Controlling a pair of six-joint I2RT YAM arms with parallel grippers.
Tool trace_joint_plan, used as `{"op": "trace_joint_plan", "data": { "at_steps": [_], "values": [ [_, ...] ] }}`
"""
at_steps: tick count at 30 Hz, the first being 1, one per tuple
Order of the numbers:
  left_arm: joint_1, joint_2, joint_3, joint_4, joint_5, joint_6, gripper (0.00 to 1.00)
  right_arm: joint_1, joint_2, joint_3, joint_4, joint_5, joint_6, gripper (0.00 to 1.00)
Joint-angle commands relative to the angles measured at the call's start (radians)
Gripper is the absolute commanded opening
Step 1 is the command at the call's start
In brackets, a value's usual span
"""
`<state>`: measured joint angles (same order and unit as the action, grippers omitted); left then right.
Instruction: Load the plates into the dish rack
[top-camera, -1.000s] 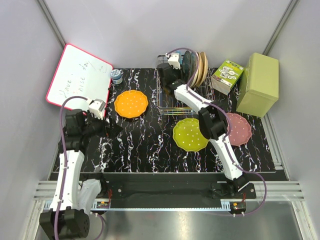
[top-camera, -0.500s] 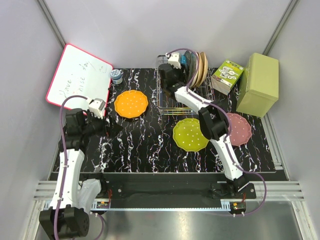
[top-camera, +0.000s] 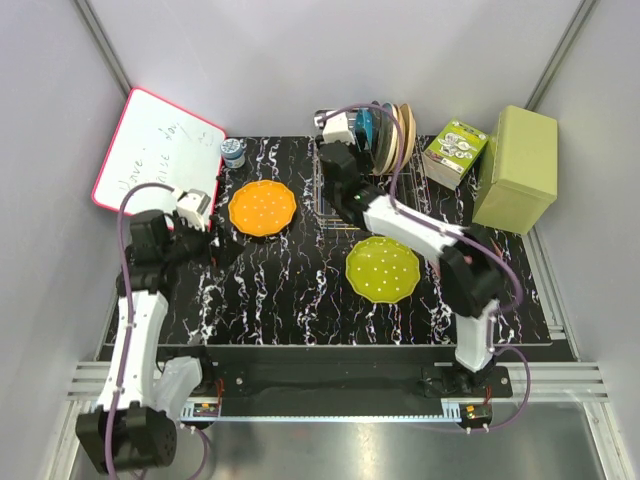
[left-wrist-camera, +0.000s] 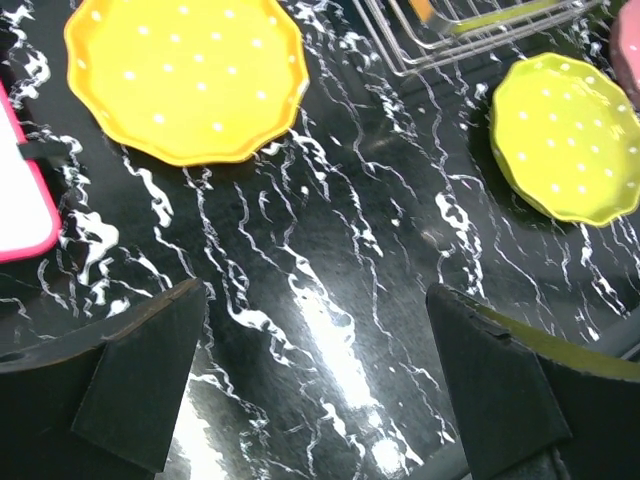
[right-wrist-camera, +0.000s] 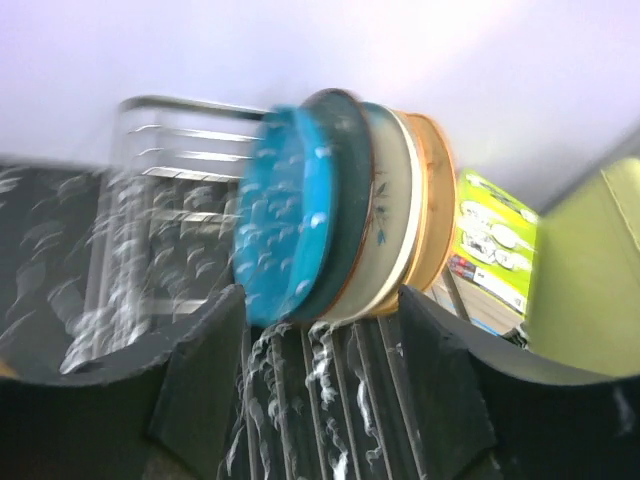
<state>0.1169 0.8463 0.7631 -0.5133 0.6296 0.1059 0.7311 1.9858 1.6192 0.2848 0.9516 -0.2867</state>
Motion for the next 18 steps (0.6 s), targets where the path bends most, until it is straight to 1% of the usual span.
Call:
{"op": "trace_joint_plan", "data": {
  "at_steps": [1, 2, 3, 4, 5, 6, 7, 9, 10, 12, 13, 18],
  "values": [
    [-0.037, 0.217, 0.140, 0.107, -0.117, 0.041, 0.97, 0.034, -0.327, -0.220, -0.345, -0.483, 0.121, 0.82],
    [-0.051, 0.276, 0.201, 0.092, -0.140, 0.087, 0.95, 0.036, -0.365, -0.263, -0.383, -0.555, 0.130, 0.95],
    [-0.065, 0.333, 0.238, 0.075, -0.169, 0.112, 0.87, 0.034, -0.433, -0.338, -0.413, -0.615, 0.129, 1.00],
    [-0.077, 0.441, 0.270, 0.050, -0.209, 0.129, 0.80, 0.036, -0.462, -0.376, -0.438, -0.702, 0.120, 1.00],
    [-0.089, 0.491, 0.321, 0.044, -0.212, 0.150, 0.69, 0.031, -0.488, -0.436, -0.447, -0.732, 0.100, 1.00],
    [-0.092, 0.534, 0.343, 0.042, -0.209, 0.156, 0.36, 0.016, -0.522, -0.452, -0.460, -0.766, 0.089, 1.00],
    [-0.106, 0.609, 0.360, 0.045, -0.217, 0.158, 0.21, 0.010, -0.534, -0.459, -0.502, -0.845, 0.080, 1.00],
    [-0.134, 0.677, 0.418, 0.045, -0.252, 0.169, 0.00, -0.002, -0.564, -0.475, -0.532, -0.892, 0.078, 1.00],
    [-0.167, 0.736, 0.438, 0.045, -0.270, 0.173, 0.00, -0.010, -0.574, -0.481, -0.547, -0.949, 0.083, 1.00],
    [-0.195, 0.790, 0.496, 0.052, -0.312, 0.178, 0.00, -0.012, -0.593, -0.495, -0.555, -0.996, 0.130, 0.99],
    [-0.218, 0.847, 0.519, 0.049, -0.321, 0.176, 0.00, -0.015, -0.596, -0.499, -0.558, -1.034, 0.148, 0.98],
    [-0.258, 1.005, 0.657, 0.048, -0.373, 0.143, 0.00, -0.022, -0.570, -0.525, -0.555, -1.120, 0.280, 0.98]
  ]
}}
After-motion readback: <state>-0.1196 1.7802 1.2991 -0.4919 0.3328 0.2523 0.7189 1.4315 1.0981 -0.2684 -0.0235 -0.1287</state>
